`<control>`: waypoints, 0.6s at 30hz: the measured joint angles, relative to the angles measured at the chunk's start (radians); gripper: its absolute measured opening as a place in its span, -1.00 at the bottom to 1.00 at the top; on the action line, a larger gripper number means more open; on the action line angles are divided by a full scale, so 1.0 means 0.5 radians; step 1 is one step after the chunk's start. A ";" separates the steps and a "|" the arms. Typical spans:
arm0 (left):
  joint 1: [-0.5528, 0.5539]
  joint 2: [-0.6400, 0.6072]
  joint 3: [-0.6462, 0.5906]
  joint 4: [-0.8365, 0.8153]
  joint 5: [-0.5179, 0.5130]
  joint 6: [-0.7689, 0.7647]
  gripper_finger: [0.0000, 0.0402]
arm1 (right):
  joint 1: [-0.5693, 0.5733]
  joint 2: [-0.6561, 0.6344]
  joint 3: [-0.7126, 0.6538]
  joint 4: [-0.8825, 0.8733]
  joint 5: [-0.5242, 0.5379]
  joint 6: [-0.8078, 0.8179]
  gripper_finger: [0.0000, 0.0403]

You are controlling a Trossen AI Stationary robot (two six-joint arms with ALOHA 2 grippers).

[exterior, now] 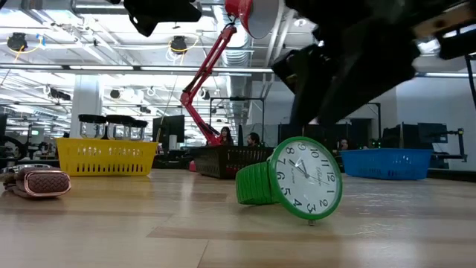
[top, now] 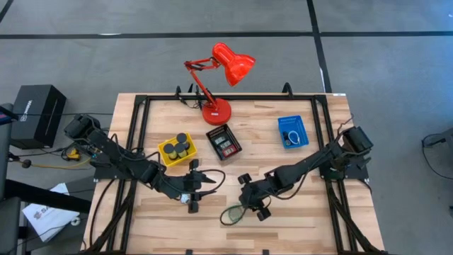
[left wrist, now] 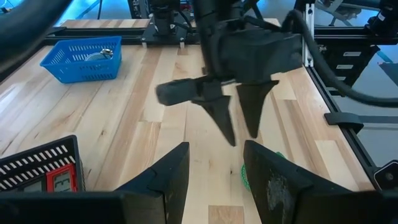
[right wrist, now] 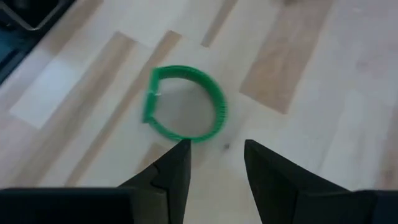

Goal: Pick & Place Office items
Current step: Put the green wrist watch into the blue bin

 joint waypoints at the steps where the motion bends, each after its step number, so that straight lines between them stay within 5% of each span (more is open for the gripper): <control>1: 0.000 0.000 0.000 0.000 0.000 0.000 -0.27 | -0.019 0.000 0.001 0.001 0.000 0.001 -0.30; 18: 0.000 0.000 0.000 0.000 0.000 0.002 -0.27 | -0.145 -0.004 0.001 0.016 -0.390 -0.299 -0.13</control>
